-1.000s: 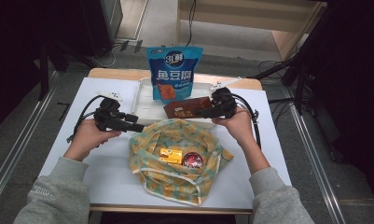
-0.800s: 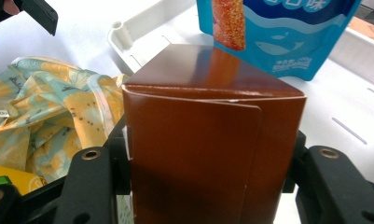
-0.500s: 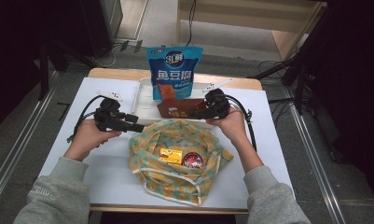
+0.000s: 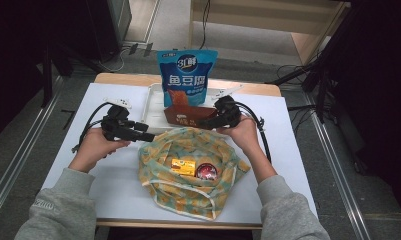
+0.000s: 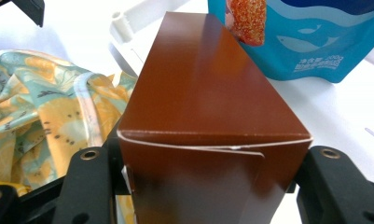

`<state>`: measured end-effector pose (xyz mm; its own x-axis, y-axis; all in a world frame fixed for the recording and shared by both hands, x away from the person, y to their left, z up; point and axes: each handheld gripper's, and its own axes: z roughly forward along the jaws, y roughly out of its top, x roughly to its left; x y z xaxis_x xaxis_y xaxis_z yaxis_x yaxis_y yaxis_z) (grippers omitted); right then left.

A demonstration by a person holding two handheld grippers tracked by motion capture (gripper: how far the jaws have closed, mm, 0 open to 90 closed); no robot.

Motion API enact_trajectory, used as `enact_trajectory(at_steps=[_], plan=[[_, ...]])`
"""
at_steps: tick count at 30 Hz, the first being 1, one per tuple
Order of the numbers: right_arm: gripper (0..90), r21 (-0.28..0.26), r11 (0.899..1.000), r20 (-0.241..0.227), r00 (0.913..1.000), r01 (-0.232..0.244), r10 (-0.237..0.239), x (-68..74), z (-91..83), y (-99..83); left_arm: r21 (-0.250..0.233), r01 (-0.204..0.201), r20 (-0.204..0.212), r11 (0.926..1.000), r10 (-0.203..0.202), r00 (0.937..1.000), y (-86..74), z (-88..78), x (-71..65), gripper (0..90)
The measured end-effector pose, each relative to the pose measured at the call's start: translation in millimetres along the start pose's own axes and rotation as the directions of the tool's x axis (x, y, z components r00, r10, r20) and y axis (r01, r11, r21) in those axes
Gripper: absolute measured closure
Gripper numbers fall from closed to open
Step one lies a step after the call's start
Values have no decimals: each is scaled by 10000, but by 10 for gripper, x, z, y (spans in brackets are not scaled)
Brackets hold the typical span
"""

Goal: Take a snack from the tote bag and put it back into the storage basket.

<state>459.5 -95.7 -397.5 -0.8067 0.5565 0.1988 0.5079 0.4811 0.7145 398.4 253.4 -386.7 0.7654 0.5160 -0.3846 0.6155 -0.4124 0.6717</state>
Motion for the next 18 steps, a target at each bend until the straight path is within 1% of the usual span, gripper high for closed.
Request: enact_trajectory(at_steps=[7, 11, 18], plan=[[425, -30, 10000, -19, 10000, -60, 60, -14, 63, 5, 0, 2, 0, 10000, -2, 10000, 0, -6, 6, 339], [425, 79, 9999, -74, 10000, -62, 62, -33, 107, 0, -4, 8, -1, 10000, -8, 10000, 0, 1, 1, 340], [426, 52, 9998, -132, 9997, -190, 190, -64, 163, 10, 3, 30, 17, 10000, -30, 10000, -1, 3, 2, 340]])
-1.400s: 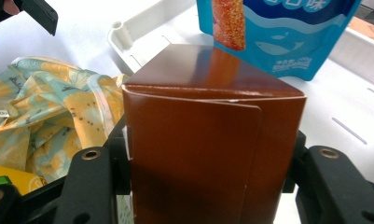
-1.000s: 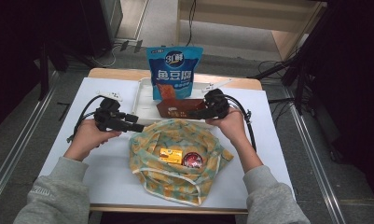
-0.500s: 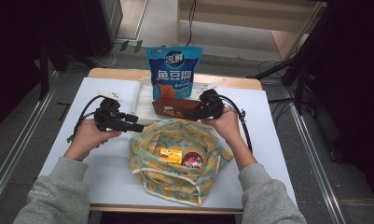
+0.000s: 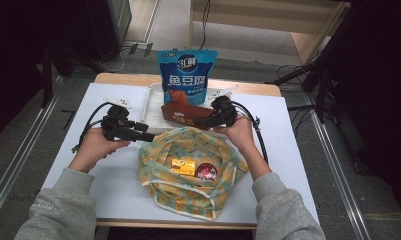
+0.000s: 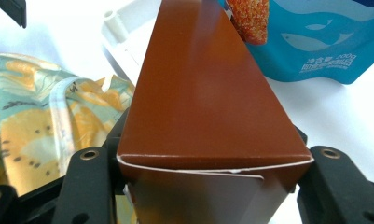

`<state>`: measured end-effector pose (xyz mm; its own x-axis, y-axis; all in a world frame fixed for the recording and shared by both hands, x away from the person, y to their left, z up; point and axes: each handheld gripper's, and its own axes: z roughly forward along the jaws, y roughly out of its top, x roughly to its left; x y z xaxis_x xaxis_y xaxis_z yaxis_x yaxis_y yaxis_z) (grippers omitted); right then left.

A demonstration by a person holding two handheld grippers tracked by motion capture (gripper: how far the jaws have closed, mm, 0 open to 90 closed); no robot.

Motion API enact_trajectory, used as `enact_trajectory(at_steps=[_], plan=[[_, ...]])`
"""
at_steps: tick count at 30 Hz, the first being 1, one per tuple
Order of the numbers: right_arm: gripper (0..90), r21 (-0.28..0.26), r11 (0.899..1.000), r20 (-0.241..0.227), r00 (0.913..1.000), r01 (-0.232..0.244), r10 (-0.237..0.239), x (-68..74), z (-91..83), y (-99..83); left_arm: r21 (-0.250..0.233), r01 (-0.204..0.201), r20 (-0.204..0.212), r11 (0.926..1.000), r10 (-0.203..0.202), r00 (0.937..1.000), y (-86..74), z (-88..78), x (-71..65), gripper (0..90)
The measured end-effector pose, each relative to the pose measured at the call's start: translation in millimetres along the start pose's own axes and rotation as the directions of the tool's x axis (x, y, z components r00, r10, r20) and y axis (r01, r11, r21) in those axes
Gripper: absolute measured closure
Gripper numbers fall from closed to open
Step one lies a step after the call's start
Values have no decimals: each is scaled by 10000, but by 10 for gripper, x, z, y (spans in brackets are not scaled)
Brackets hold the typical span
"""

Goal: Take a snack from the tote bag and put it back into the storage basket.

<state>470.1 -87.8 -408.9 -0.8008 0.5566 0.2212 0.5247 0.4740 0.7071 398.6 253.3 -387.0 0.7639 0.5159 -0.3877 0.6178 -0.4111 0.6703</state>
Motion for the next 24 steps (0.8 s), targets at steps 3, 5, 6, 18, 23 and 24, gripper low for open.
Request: enact_trajectory(at_steps=[3, 5, 6, 18, 23, 24], plan=[[425, -9, 10000, -17, 10000, 11, -11, -13, 25, 5, -2, 11, 8, 10000, -11, 10000, -1, 5, 0, 340], [425, 30, 10000, -49, 10000, 40, -40, -28, 54, 7, -3, 19, 20, 10000, -19, 10000, -1, 6, 0, 340], [424, 15, 10000, -52, 10000, 29, -29, -31, 67, 5, 4, 2, 16, 10000, -2, 10000, -1, 4, 0, 340], [420, 289, 9994, -31, 9998, 207, -206, -86, 192, -39, 5, 4, 26, 10000, -4, 10000, -1, 5, -1, 339], [415, 261, 9989, 44, 9992, 392, -394, -96, 236, -54, 3, 14, 46, 10000, -14, 10000, -2, 5, 2, 340], [415, 247, 9989, 50, 9992, 388, -389, -97, 239, -55, -6, 23, 46, 10000, -23, 10000, -2, 6, 2, 340]])
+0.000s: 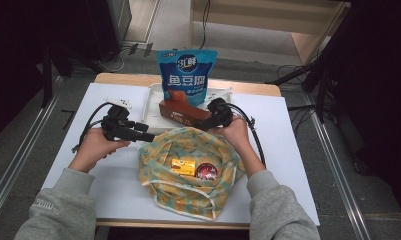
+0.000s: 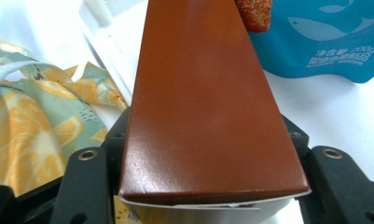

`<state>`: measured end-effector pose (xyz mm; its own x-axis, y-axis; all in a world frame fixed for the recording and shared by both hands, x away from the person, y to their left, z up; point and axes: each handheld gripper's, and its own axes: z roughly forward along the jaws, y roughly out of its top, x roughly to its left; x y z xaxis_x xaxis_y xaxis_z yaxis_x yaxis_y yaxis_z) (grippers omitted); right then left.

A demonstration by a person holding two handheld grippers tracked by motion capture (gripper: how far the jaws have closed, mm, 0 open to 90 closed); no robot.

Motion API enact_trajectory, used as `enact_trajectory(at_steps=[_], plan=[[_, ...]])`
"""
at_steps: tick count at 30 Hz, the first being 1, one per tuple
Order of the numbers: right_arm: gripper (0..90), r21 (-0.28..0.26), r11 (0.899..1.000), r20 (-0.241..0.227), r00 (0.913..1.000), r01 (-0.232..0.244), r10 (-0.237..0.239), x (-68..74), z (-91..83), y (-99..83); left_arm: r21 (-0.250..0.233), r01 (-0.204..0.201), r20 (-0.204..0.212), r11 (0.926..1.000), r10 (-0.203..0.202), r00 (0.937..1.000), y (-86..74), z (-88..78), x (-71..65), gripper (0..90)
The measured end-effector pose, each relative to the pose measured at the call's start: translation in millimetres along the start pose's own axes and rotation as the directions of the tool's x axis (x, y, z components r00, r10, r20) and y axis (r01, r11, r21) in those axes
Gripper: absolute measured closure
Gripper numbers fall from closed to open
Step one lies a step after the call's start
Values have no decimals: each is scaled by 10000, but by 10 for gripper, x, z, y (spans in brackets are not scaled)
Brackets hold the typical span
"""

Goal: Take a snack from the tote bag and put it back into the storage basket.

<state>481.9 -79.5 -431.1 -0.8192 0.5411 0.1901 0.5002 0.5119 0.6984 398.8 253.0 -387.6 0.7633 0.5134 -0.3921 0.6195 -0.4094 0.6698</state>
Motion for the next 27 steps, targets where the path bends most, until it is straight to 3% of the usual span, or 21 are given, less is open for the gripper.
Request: enact_trajectory(at_steps=[8, 16, 17, 27], plan=[[407, -142, 9999, 61, 10000, -31, 32, -35, 31, -9, 70, -41, -7, 10000, 41, 10000, 1, 9, 0, 340], [376, -126, 9999, 452, 9989, 89, -83, -92, 46, -19, 10, -10, 28, 10000, 10, 10000, -1, 1, 7, 339], [372, -189, 9997, 292, 9994, -158, 163, -113, 53, -32, 12, -8, 33, 10000, 8, 10000, -1, 2, 6, 340], [351, -149, 9992, 53, 9993, -380, 381, -145, 54, -48, 38, -17, 16, 10000, 17, 10000, -1, 8, 4, 340]])
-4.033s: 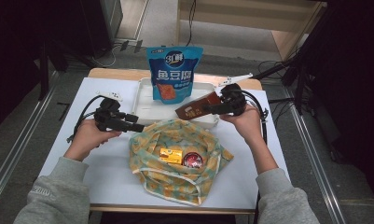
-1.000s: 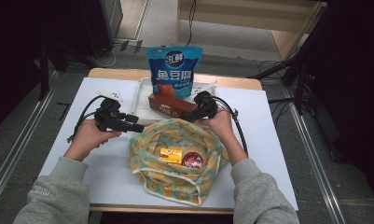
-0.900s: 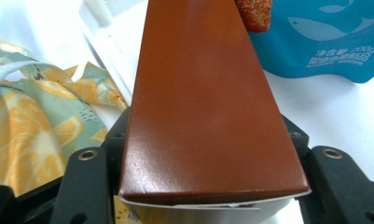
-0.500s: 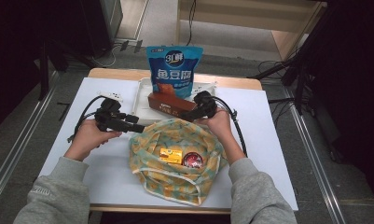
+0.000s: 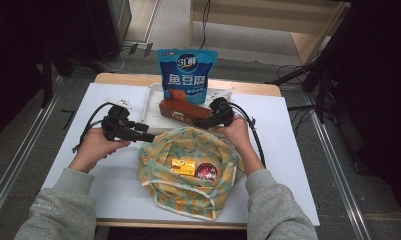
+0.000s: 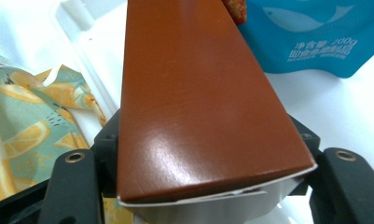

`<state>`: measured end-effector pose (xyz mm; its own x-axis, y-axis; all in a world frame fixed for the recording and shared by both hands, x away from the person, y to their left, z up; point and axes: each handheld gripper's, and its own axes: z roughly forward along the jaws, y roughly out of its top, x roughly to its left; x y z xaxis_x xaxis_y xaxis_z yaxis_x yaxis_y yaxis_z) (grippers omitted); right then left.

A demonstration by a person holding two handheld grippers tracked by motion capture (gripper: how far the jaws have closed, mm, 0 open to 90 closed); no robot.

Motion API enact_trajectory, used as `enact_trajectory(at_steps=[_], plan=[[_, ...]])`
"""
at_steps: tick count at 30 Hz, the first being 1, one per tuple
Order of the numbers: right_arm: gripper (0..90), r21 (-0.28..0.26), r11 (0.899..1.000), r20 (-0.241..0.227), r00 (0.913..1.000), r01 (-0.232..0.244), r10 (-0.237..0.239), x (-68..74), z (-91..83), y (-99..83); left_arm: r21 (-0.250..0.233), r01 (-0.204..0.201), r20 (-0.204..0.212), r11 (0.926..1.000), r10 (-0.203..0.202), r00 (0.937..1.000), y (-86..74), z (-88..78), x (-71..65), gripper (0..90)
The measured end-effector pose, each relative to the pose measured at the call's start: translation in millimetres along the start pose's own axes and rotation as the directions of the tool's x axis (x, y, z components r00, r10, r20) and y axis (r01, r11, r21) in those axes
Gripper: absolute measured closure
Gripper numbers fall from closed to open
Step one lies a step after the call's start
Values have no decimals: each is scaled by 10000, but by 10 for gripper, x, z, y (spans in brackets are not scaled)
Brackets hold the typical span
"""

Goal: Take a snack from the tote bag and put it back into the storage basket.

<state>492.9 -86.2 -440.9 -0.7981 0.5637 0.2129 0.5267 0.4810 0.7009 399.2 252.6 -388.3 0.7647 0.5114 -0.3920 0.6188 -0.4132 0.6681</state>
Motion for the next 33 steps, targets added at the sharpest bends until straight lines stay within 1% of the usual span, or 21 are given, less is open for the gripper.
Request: enact_trajectory(at_steps=[1, 4, 6, 7, 8, 10, 13, 19, 20, 21, 24, 29, 33], plan=[[333, 74, 9999, 77, 9999, -87, 86, -10, -6, 0, 39, -11, -3, 10000, 11, 10000, -1, 2, 3, 339], [313, 100, 10000, 190, 9998, 5, -7, -11, -9, -2, 64, -31, 6, 10000, 31, 10000, 0, 6, 1, 340], [304, 362, 9993, 552, 9984, 62, -82, 2, 4, -7, 63, -47, 19, 10000, 47, 10000, 0, 6, -1, 339], [304, 362, 9993, 552, 9984, 62, -82, 2, 4, -7, 63, -47, 19, 10000, 47, 10000, 0, 6, -1, 340], [303, 549, 9983, 732, 9970, 220, -260, 20, 11, -11, 67, -38, 16, 10000, 37, 10000, 0, 6, -1, 340], [300, 520, 9985, 706, 9972, 193, -229, 19, 6, -9, 74, -26, 7, 10000, 26, 10000, -1, 7, -1, 340], [294, 138, 9999, 645, 9979, 3, -12, 12, -56, 18, 50, -63, 11, 10000, 63, 10000, 0, 3, -1, 339], [300, -46, 10000, 696, 9975, 87, -84, 60, -151, 60, 31, -27, 2, 10000, 27, 10000, -1, 0, -1, 340], [313, -85, 9999, 723, 9973, 140, -134, 70, -175, 70, 14, -24, 5, 10000, 24, 10000, -1, -1, -3, 339], [353, -182, 9993, 1004, 9945, 322, -302, 98, -229, 92, 13, -60, -8, 10000, 60, 10000, 1, -3, -6, 339], [373, -277, 9992, 963, 9950, 281, -254, 115, -272, 108, 22, -53, 9, 10000, 53, 10000, 1, 2, -7, 339], [437, -492, 9984, 975, 9950, 286, -237, 178, -327, 131, 25, -54, -9, 10000, 54, 10000, 1, -1, -6, 340], [501, -747, 9969, 844, 9962, 256, -193, 237, -337, 162, -1, -66, -21, 10000, 66, 10000, 1, -4, -7, 339]])
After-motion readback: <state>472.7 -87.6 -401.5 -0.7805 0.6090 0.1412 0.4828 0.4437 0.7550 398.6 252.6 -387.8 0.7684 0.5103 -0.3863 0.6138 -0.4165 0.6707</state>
